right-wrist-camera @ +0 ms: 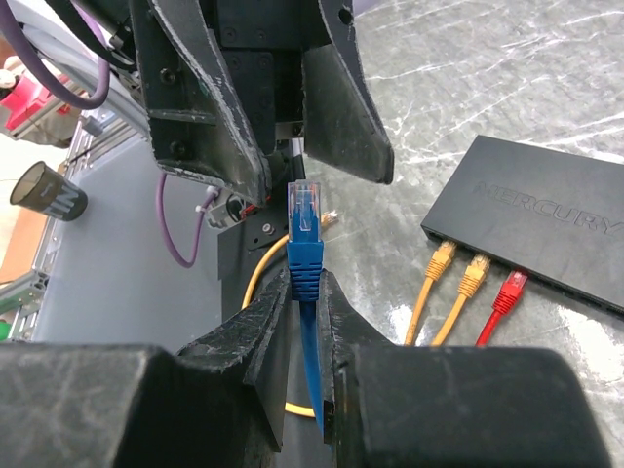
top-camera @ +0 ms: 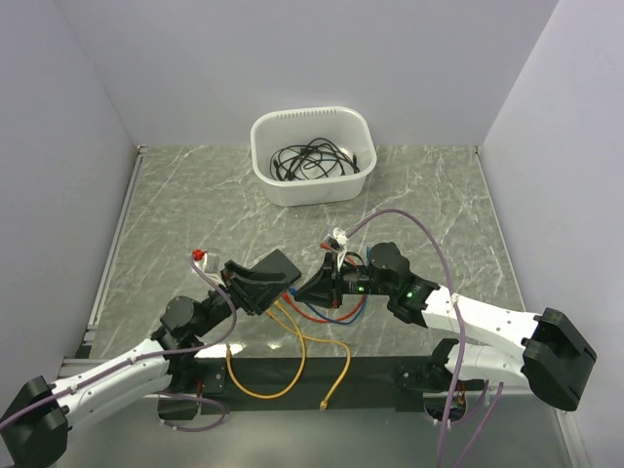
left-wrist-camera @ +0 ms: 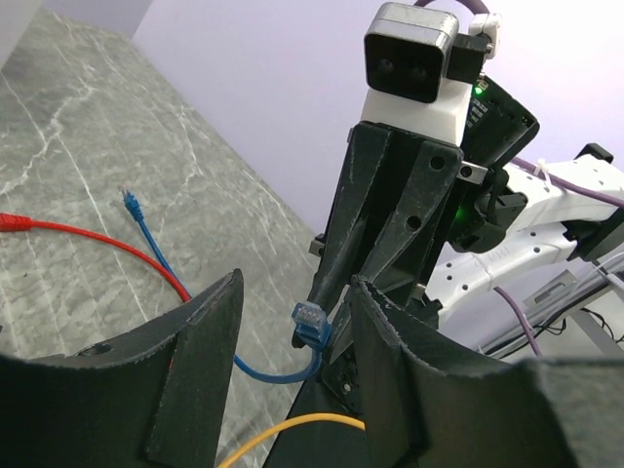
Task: Insert the plug into the switch port
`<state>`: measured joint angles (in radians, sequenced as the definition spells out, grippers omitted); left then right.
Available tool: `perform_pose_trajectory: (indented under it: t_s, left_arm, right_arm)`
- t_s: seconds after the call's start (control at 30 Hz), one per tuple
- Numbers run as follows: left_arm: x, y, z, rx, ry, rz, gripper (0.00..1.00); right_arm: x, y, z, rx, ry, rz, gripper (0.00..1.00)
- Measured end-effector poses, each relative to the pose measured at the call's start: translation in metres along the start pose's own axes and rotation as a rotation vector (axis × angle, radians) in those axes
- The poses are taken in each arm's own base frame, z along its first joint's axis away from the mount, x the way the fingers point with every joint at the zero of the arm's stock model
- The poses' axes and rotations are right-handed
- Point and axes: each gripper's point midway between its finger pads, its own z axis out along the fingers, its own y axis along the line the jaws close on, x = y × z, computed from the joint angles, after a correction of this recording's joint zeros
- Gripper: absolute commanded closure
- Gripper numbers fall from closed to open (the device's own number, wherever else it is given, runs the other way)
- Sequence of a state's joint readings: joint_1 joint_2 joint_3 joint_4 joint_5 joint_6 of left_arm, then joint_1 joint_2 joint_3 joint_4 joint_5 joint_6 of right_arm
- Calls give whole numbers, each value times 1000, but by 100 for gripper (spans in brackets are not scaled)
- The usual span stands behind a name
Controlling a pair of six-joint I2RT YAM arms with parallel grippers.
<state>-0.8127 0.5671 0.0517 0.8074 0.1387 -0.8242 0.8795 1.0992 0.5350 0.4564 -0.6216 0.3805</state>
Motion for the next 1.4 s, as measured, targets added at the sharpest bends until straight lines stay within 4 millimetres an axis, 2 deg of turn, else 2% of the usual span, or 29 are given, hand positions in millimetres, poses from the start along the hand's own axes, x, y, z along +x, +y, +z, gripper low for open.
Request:
perform_pose_trajectory:
  t_s: [0.17,0.3,0.63,0.9,1.13,1.4]
  left_arm:
    - [2,-3,1,22,11,1,53]
    - [0,-9,0,45,4,4,62]
    - [0,-18,-2,86,15,9,62]
    - [1,-12,-1,60,15,7,48]
    - [2,-8,-1,39,16,7,55]
    - [-1,-17,-2,83,11,14,60]
  right_arm:
    - [1,-1,0,2,3,2,100]
    - [1,-1,1,4,2,3,100]
    - [3,-3,1,11,6,14,100]
    - [2,-2,2,8,5,20,100]
    - [1,-2,2,4,2,18,100]
    - [1,-1,2,2,1,20,100]
